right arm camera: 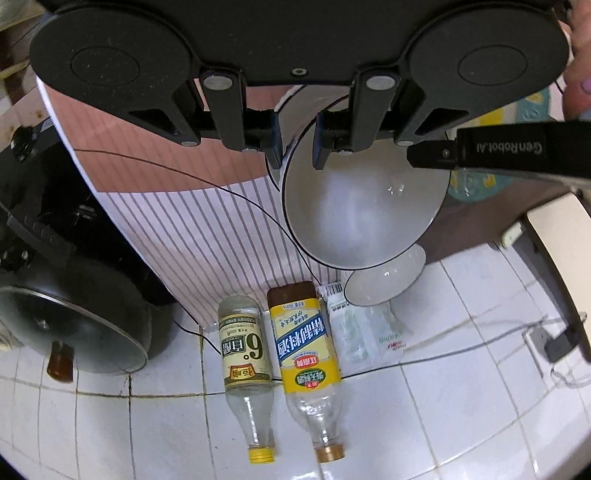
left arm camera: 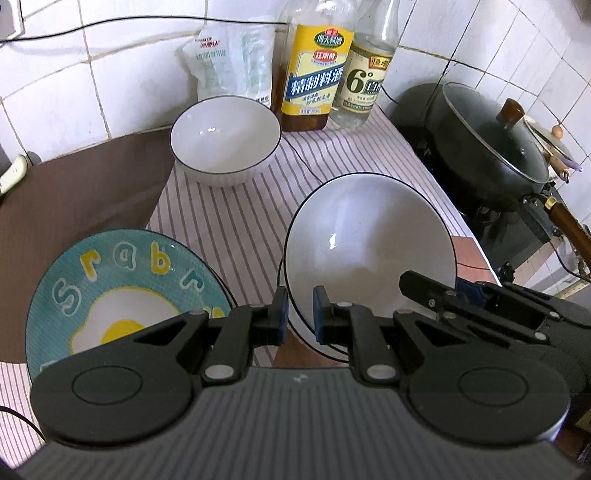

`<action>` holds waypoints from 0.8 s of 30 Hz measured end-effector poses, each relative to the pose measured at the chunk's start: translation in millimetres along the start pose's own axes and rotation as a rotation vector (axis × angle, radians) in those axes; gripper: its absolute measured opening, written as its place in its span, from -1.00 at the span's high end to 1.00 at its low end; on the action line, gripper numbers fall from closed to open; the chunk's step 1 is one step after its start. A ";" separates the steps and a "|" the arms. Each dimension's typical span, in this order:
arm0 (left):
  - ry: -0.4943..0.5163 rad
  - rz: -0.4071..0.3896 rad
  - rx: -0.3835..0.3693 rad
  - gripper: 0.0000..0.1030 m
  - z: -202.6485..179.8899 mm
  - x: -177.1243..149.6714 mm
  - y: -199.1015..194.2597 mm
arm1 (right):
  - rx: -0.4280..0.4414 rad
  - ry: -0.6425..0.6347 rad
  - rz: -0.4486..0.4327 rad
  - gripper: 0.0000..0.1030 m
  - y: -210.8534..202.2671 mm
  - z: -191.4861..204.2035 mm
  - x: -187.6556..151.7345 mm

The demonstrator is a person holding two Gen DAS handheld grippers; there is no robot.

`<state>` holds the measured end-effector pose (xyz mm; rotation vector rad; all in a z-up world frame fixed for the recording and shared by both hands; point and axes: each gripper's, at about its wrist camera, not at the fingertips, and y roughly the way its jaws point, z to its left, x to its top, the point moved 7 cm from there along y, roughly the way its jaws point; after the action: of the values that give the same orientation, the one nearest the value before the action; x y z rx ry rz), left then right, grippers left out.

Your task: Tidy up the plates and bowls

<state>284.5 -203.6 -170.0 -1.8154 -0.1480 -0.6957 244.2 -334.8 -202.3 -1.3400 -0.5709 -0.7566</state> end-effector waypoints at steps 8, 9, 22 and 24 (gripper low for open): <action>-0.007 0.036 0.005 0.76 -2.8 -5.9 7.5 | -0.033 -0.072 -0.006 0.59 3.8 2.4 -4.4; -0.009 0.042 0.005 0.76 -3.2 -6.6 8.6 | -0.037 -0.077 -0.005 0.59 4.6 2.3 -4.8; -0.004 0.050 0.034 0.76 -5.6 -6.7 13.4 | -0.073 -0.171 -0.023 0.58 10.8 7.2 -5.2; -0.008 0.054 0.032 0.76 -5.7 -6.8 12.7 | -0.072 -0.167 -0.024 0.58 10.2 6.4 -5.3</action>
<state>282.2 -211.7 -183.0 -1.7855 -0.1136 -0.6449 248.9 -327.0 -211.8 -1.4744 -0.6984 -0.6939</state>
